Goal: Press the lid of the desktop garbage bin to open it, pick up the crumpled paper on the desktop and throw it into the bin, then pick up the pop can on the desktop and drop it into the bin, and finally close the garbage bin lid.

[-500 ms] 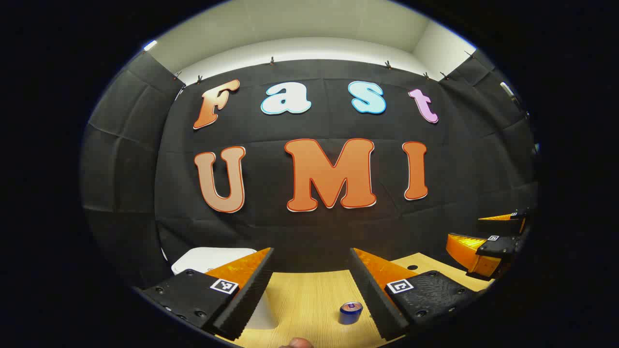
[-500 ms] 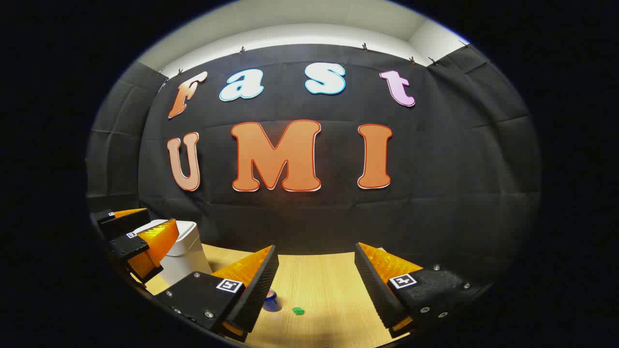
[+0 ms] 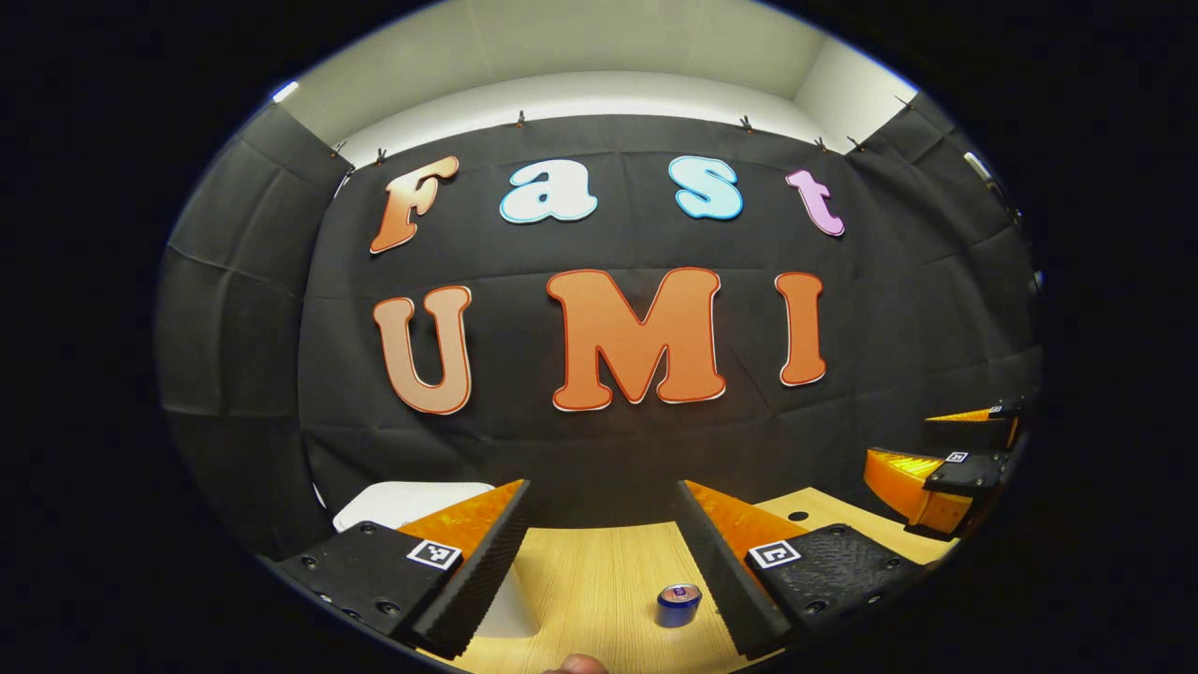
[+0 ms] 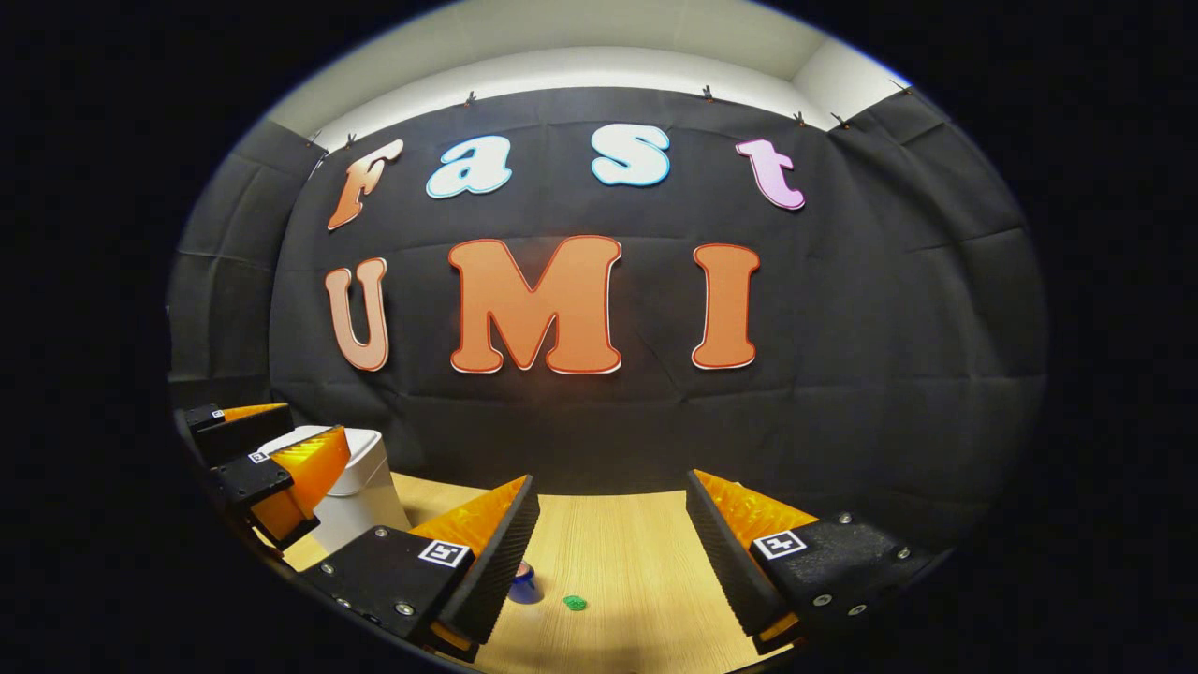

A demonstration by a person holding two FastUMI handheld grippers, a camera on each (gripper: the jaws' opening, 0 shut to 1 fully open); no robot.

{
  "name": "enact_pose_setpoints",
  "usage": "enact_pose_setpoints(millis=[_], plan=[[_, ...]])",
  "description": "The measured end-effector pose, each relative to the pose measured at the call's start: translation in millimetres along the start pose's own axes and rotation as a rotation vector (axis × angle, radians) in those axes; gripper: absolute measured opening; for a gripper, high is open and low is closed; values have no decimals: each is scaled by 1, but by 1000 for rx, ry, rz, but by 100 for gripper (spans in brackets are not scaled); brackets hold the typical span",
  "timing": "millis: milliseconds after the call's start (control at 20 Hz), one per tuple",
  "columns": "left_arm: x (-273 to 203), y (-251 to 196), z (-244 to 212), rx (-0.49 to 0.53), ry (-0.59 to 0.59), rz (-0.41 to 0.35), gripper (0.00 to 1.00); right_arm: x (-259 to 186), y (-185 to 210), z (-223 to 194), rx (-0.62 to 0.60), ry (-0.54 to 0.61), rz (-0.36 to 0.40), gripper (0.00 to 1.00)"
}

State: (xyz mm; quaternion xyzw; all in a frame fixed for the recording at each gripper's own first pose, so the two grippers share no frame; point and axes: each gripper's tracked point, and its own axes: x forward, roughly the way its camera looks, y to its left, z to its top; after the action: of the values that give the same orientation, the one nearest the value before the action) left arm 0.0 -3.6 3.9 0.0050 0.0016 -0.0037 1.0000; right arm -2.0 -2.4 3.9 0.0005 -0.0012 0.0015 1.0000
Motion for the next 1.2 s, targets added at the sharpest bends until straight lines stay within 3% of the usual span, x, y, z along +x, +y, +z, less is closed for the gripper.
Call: enact_pose_setpoints(millis=[450, 500, 600, 650, 750, 850, 900, 1200], plan=[[-3, 3, 0, -14, 16, 13, 95, -3, 6, 2, 3, 13, 17, 94], [-2, 3, 1, -16, 16, 14, 99, -3, 6, 1, 3, 15, 17, 94], [-2, 2, -1, -20, 21, 15, 95, -4, 8, 2, 1, 19, 24, 94], [-2, 2, -1, -22, 23, 17, 99, -4, 9, 4, -3, 16, 27, 94], [-2, 4, 1, -22, 18, 21, 95, -4, 7, 9, -17, -2, 23, 94], [-1, 5, 2, -20, 13, 25, 99, -4, 5, 7, -13, 0, 19, 94], [-1, 4, 2, -19, 11, 23, 95, -4, 4, 5, -7, 5, 18, 94], [-4, -1, 1, -5, -18, 18, 95, -4, 2, 0, -7, -16, 8, 94]])
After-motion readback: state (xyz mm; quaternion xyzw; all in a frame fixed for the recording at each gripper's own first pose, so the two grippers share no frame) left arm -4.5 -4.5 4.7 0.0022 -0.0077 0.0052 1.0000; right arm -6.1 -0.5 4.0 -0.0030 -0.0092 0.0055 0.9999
